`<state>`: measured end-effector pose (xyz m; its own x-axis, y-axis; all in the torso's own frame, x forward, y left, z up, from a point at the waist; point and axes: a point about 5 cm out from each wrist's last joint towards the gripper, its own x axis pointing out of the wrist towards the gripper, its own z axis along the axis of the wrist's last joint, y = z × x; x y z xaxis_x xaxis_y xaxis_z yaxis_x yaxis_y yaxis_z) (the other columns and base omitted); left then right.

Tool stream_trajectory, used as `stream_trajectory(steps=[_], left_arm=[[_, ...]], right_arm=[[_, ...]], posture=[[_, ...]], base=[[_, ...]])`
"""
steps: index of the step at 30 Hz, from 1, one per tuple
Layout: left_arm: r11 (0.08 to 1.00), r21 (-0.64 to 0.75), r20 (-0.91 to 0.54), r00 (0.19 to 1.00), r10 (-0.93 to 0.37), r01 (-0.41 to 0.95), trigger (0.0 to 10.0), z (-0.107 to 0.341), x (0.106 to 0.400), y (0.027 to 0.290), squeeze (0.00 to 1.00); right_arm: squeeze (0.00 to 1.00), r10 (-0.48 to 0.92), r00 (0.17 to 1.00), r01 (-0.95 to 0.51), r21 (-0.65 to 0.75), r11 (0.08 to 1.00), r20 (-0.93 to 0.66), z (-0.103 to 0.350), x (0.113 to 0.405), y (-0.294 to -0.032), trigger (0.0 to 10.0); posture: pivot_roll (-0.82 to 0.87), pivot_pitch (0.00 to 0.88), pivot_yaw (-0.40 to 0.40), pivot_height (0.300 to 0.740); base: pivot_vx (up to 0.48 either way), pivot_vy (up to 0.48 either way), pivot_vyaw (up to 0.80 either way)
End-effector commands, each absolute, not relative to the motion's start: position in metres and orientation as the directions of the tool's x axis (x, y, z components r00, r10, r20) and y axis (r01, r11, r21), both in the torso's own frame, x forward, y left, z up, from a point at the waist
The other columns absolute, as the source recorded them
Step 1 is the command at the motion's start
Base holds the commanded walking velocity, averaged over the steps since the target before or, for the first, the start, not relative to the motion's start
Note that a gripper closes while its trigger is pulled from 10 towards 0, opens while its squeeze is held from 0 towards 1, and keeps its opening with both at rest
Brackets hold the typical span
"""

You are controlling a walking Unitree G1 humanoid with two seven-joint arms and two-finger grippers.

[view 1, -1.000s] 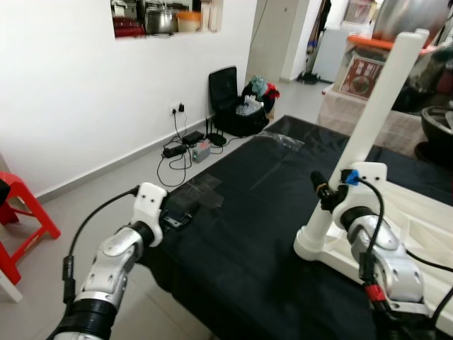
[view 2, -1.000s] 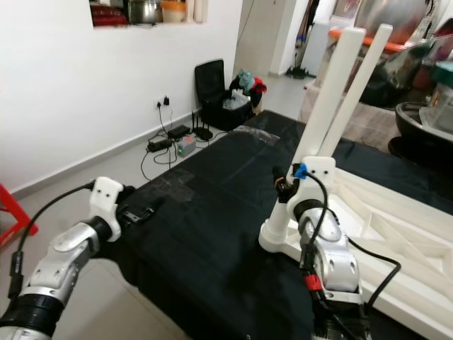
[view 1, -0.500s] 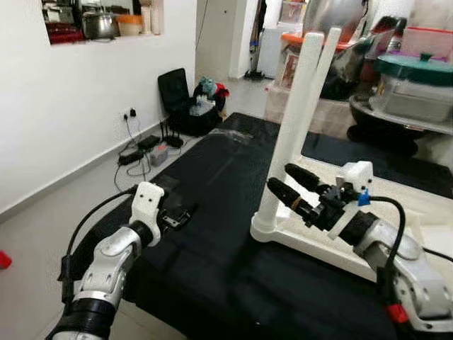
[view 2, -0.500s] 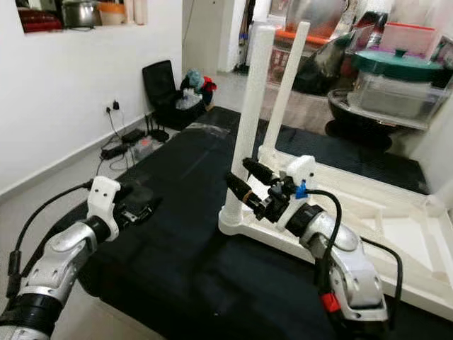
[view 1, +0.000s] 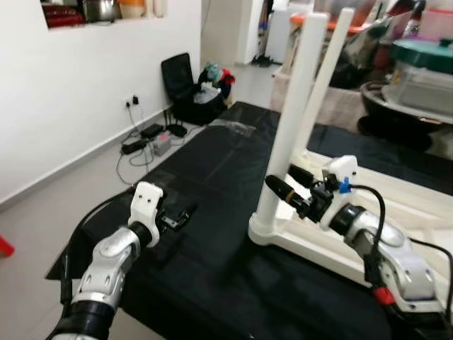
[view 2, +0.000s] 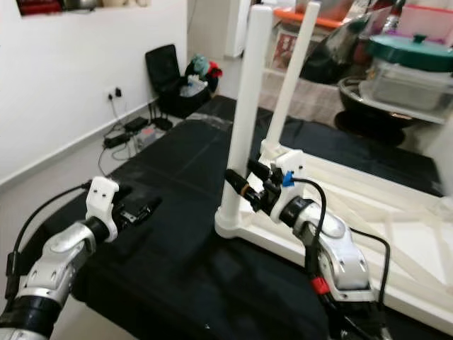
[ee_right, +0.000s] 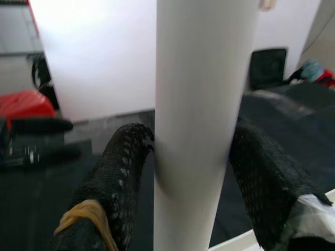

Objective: Building children table

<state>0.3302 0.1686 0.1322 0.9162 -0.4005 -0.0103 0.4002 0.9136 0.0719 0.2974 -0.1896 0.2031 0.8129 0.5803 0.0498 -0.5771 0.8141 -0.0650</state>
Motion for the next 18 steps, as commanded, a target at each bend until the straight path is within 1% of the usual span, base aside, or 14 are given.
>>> stream_trajectory(steps=[1,3,4,6,14,18], left_arm=[[0.913,0.061,-0.016,0.915,-0.403,0.403,10.0,0.129,0.328,0.17,0.0],[0.913,0.061,-0.016,0.915,-0.404,0.404,10.0,0.13,0.328,0.169,0.0],[0.911,0.061,-0.014,0.913,-0.408,0.408,10.0,0.13,0.329,0.169,0.0],[0.91,0.062,-0.014,0.912,-0.409,0.409,10.0,0.131,0.329,0.169,0.0],[0.912,0.066,-0.011,0.914,-0.406,0.406,10.0,0.133,0.33,0.17,0.0],[0.913,0.064,-0.011,0.916,-0.402,0.402,10.0,0.133,0.329,0.17,0.0]], right_arm=[[0.0,0.607,0.795,-0.605,-0.05,0.795,0.027,0.198,0.29,-0.189,10.0],[0.0,0.614,0.789,-0.612,-0.046,0.789,0.028,0.198,0.288,-0.188,10.0],[0.0,0.638,0.769,-0.637,-0.046,0.77,0.039,0.198,0.285,-0.182,10.0],[0.0,0.639,0.768,-0.637,-0.045,0.769,0.041,0.198,0.285,-0.18,10.0],[0.0,0.606,0.794,-0.605,-0.032,0.796,0.047,0.196,0.297,-0.174,10.0],[0.0,0.563,0.822,-0.565,-0.013,0.825,0.087,0.201,0.308,-0.166,10.0]], posture=[[0.05,0.0,-0.118,0.74],[0.05,0.0,-0.118,0.74],[0.05,0.0,-0.114,0.74],[0.05,0.0,-0.114,0.74],[0.06,0.0,-0.12,0.74],[0.06,0.0,-0.124,0.74]], base=[[0.0,0.0,0.0],[0.0,0.0,0.0],[0.0,0.0,0.0],[0.0,0.0,0.0],[0.0,0.0,0.0],[0.0,0.0,0.0]])
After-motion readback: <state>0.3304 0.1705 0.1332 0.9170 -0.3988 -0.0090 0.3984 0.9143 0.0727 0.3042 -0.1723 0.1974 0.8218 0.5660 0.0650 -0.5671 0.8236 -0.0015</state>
